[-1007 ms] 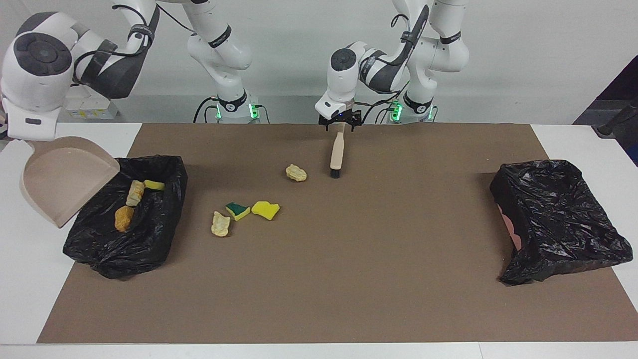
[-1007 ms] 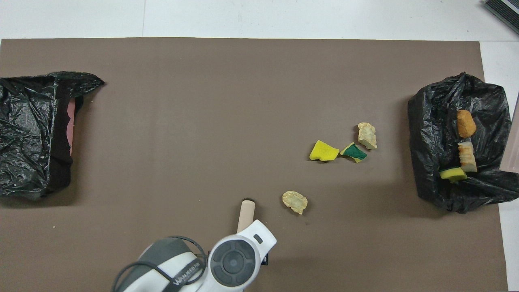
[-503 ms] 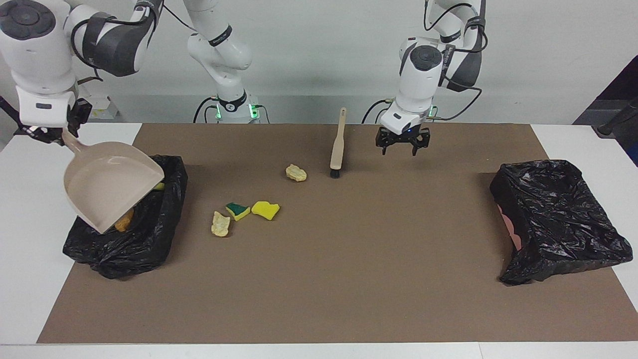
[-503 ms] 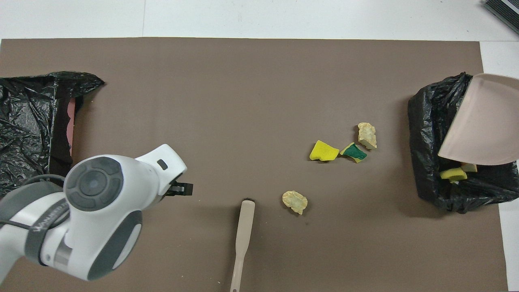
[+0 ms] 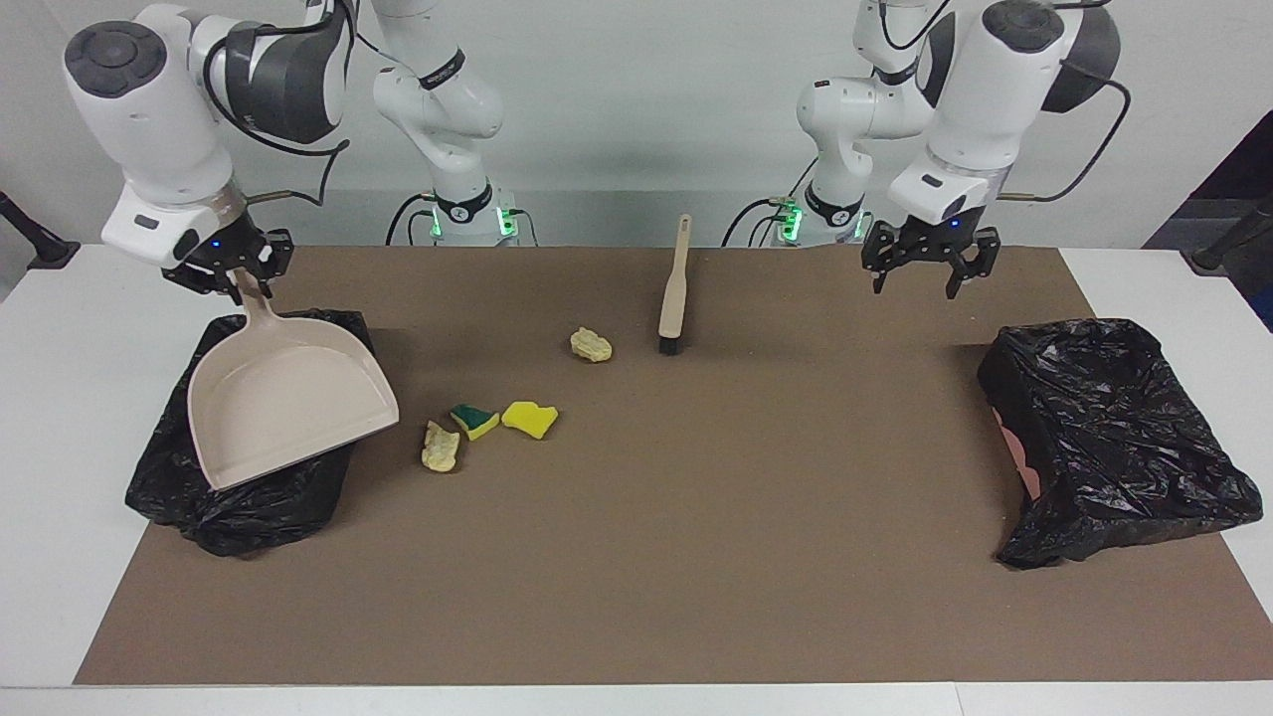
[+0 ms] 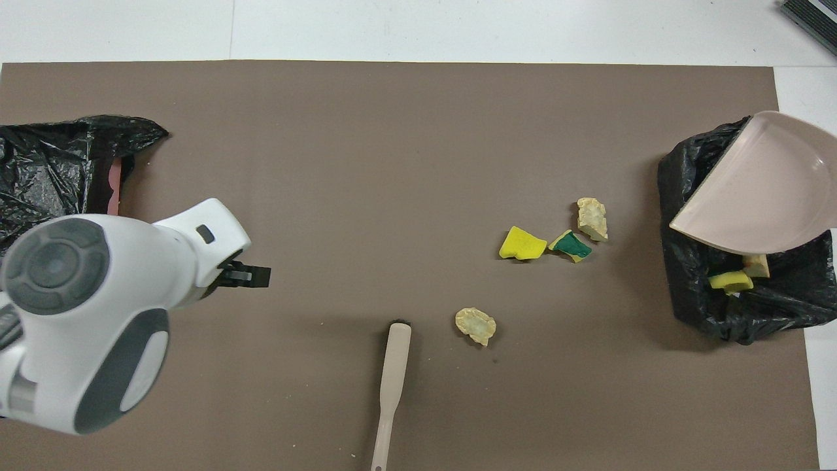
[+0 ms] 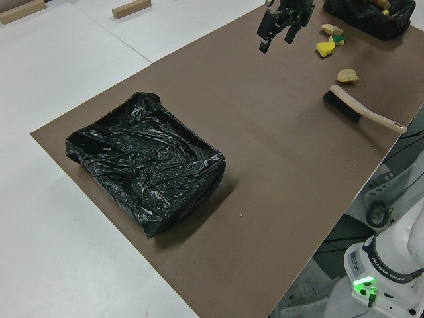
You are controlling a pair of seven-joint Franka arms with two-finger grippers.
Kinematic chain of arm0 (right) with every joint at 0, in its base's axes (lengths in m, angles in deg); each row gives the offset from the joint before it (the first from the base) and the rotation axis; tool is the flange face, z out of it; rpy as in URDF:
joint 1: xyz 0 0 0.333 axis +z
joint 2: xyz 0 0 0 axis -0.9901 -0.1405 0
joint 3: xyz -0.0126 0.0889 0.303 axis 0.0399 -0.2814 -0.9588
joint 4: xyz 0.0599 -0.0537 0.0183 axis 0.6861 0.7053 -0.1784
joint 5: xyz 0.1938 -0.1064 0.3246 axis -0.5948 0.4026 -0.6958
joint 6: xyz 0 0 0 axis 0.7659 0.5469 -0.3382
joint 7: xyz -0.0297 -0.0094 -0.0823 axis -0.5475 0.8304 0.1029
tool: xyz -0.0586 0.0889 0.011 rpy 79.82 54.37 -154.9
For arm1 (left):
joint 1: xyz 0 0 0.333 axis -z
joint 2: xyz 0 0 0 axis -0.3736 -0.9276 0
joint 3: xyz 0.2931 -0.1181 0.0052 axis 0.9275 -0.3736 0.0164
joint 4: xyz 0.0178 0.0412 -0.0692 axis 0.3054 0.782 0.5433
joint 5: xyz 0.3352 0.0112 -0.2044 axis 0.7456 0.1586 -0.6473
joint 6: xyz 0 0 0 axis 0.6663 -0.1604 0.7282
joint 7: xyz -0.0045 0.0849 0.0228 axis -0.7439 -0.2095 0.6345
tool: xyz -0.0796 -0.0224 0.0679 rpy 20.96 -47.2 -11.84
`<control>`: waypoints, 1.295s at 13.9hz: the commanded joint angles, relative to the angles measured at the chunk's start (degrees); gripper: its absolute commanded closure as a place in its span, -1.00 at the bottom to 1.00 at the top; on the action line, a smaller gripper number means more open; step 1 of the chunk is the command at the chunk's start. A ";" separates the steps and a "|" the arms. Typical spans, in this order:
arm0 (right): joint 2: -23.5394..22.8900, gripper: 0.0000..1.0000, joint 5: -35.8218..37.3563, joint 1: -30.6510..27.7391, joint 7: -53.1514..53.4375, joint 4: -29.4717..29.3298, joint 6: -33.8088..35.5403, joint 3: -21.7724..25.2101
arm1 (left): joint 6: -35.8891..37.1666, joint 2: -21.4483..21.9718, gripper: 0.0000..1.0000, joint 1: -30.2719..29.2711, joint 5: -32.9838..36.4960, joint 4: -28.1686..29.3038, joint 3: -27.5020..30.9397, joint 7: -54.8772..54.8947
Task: Sweep and dump trash in bin
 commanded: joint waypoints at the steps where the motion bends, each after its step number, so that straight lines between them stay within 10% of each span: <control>1: -0.21 1.00 -4.70 2.30 10.51 1.13 -0.73 0.04 | 6.42 -3.14 -1.00 0.37 0.14 -8.94 2.70 3.73; 6: -4.43 1.00 -13.76 11.61 32.04 0.78 -6.07 0.04 | 15.66 -8.68 -1.00 2.48 -2.84 -20.20 9.72 8.65; 18: -23.83 1.00 -12.54 37.37 69.68 -7.03 -29.28 0.21 | 15.14 -7.71 -1.00 1.25 -2.94 -19.50 9.74 8.93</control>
